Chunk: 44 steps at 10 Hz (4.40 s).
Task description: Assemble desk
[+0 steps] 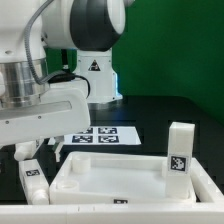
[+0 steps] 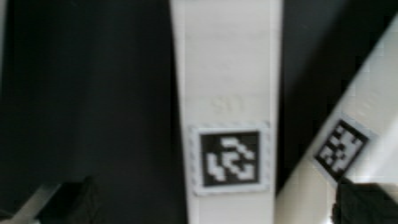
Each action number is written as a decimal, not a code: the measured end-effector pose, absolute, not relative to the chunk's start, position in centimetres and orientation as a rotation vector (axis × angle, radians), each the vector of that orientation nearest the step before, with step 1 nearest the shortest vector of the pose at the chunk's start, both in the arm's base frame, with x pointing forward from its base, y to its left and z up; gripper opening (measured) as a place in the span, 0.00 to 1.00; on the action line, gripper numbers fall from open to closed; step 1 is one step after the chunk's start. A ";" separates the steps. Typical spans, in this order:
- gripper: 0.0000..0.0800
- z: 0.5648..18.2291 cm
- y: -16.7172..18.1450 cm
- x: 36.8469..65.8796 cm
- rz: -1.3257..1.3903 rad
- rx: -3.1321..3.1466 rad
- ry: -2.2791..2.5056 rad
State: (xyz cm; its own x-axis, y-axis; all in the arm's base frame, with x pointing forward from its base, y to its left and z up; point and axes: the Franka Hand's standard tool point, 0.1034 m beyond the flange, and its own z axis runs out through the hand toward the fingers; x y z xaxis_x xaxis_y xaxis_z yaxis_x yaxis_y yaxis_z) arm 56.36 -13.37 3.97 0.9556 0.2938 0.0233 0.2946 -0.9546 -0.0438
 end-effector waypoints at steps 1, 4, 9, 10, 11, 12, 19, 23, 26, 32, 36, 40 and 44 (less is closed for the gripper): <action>0.81 3.5 -13.8 55.8 -0.033 -3.072 -0.462; 0.81 2.1 -13.9 55.4 -0.039 -3.086 -0.459; 0.37 1.8 -13.8 55.4 -0.033 -3.085 -0.460; 0.35 1.8 -13.8 55.4 -0.033 -3.085 -0.460; 0.35 1.8 -13.9 55.4 -0.033 -3.085 -0.460; 0.35 1.8 -13.9 55.4 -0.033 -3.086 -0.461; 0.35 8.7 -10.4 53.8 -0.156 -2.920 -1.284; 0.35 9.0 -9.1 53.7 -0.118 -2.778 -1.617; 0.35 8.7 -2.1 49.7 -0.079 -2.656 -1.732; 0.35 7.8 -0.9 47.9 -0.018 -2.300 -2.237; 0.35 7.3 0.5 45.1 0.011 -1.871 -2.597; 0.35 6.8 0.0 44.7 0.074 -1.554 -2.813; 0.35 3.1 4.3 42.9 0.083 -1.003 -3.025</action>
Offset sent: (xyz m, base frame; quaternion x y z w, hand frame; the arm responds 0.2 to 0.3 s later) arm 0.0097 0.0131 -0.0176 -0.0049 0.0278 0.0158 0.9995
